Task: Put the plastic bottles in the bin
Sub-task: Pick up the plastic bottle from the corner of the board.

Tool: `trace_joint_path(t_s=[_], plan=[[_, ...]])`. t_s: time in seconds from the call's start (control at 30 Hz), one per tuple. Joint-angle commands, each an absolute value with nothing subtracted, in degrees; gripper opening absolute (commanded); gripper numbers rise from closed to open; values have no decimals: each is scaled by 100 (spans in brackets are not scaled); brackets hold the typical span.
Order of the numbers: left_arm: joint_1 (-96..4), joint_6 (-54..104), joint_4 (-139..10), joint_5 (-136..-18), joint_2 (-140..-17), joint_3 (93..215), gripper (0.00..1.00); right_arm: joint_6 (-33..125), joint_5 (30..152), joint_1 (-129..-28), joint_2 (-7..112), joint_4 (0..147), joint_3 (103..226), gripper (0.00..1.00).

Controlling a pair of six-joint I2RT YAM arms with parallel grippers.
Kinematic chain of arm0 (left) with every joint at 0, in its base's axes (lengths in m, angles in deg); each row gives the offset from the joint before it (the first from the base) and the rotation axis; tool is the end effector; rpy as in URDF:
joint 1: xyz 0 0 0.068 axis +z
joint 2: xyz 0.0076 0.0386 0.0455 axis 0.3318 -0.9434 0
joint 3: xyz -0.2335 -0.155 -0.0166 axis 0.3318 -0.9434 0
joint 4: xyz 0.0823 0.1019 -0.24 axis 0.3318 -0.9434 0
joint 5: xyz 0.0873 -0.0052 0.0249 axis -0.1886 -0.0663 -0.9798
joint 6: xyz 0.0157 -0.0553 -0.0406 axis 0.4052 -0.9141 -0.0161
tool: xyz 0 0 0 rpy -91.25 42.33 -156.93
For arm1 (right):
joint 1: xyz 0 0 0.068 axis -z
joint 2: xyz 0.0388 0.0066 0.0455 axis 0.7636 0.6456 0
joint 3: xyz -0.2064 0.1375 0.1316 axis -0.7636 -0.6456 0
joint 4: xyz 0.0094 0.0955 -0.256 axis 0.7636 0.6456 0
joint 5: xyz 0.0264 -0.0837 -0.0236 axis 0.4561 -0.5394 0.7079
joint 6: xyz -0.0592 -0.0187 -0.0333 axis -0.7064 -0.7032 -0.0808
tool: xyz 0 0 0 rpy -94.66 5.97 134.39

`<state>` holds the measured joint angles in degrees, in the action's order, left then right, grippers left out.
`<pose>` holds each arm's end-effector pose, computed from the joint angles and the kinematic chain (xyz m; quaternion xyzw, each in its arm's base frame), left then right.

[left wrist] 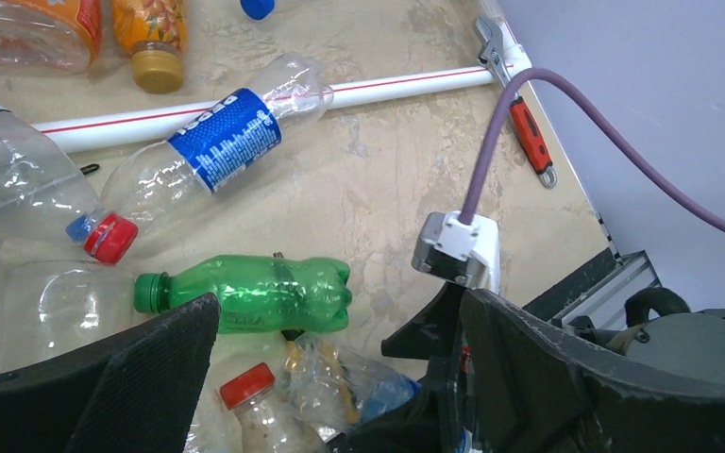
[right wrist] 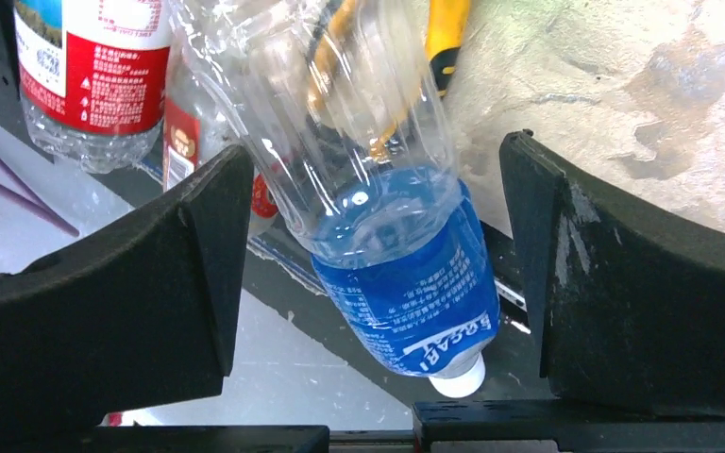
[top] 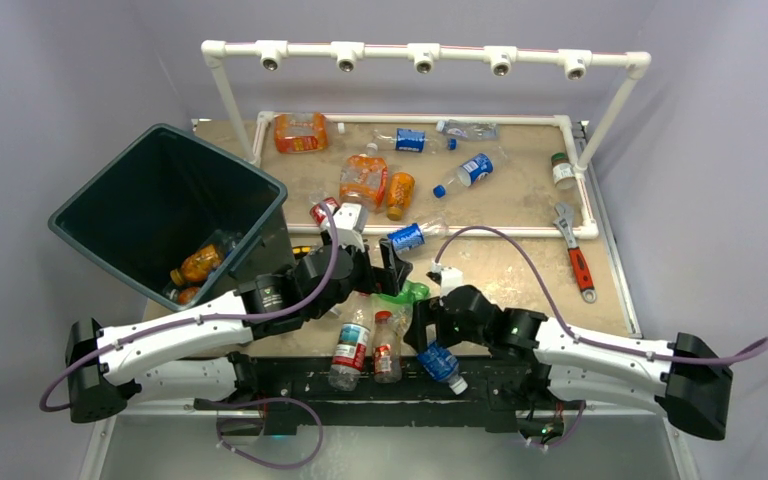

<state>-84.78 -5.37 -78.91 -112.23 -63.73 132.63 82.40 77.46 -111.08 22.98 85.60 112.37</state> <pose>0.1342 -0.2305 0.3214 0.0385 0.8138 -0.3254 0.4800 0.1043 0.1780 0.1717 -0.1222 0.9013 0.2973 0.2905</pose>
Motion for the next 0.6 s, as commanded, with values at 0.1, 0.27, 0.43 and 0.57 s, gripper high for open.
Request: trace_joint_path(t_s=[0.1,0.27,0.43,0.57], plan=[[-8512,-697,-7901,-11229,-6056,13251,99,8270,7200,-11181,2887,7938,11466,83],[-8512,-727,-7901,-11236,-5952,13196,99,8157,7235,-11201,2801,7939,11515,71],[-8512,-693,-7838,-11167,-5974,13237,98,8056,7235,-11210,2326,8219,11690,55],[-8512,-574,-7767,-11132,-5956,13394,97,7967,7232,-11206,1765,8679,12054,44]])
